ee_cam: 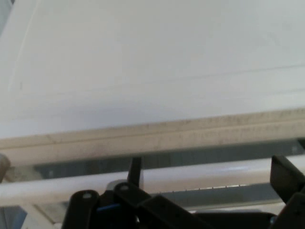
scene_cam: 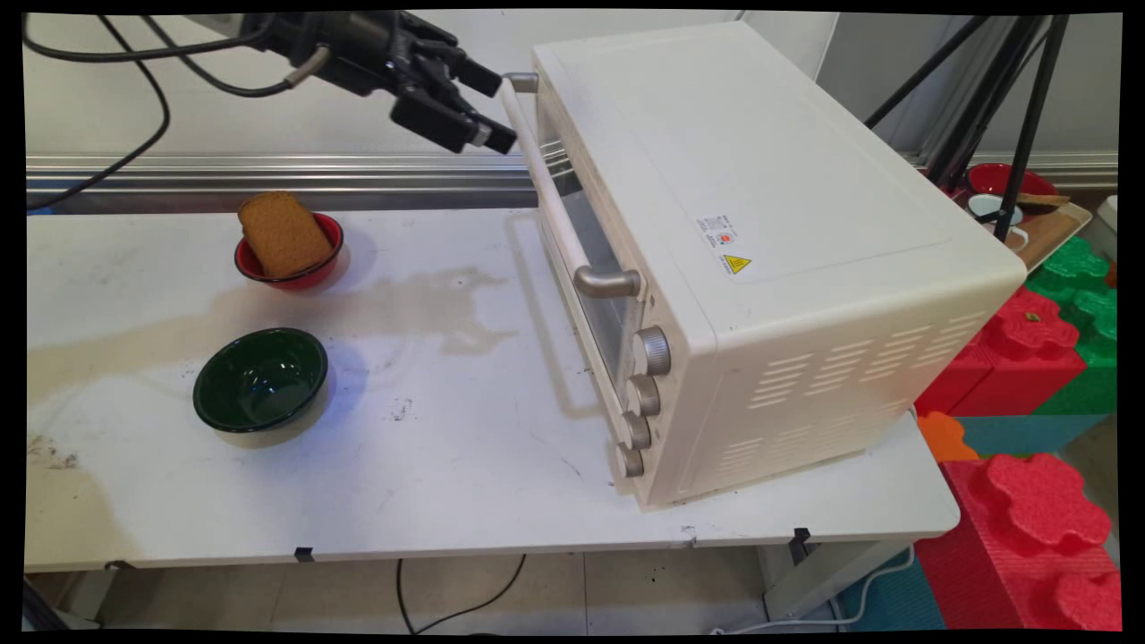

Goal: Open the oven

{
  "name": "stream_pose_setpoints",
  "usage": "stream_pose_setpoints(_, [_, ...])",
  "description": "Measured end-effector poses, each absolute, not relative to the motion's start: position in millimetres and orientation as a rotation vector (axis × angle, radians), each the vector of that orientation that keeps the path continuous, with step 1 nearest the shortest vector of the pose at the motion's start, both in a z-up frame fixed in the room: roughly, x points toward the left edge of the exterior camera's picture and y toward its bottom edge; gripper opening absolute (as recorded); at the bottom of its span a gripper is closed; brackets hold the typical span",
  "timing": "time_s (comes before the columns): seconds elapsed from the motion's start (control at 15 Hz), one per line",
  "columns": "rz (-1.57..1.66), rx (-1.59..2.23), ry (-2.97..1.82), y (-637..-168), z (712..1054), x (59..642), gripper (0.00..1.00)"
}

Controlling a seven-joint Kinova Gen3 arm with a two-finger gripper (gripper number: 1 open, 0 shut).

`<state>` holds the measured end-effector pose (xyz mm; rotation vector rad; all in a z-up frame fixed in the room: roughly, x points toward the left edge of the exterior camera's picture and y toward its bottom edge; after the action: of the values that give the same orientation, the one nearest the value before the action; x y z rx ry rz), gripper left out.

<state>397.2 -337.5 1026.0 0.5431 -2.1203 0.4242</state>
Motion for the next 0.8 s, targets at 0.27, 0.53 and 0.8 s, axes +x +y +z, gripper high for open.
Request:
stream_pose_setpoints(0.27, [0.410,0.546,-2.128,-345,1023,380,1.00])
stream_pose_setpoints(0.53, [0.400,0.553,-2.139,-349,1020,370,0.00])
stream_pose_setpoints(0.8, [0.389,0.560,-2.148,-354,1017,360,0.00])
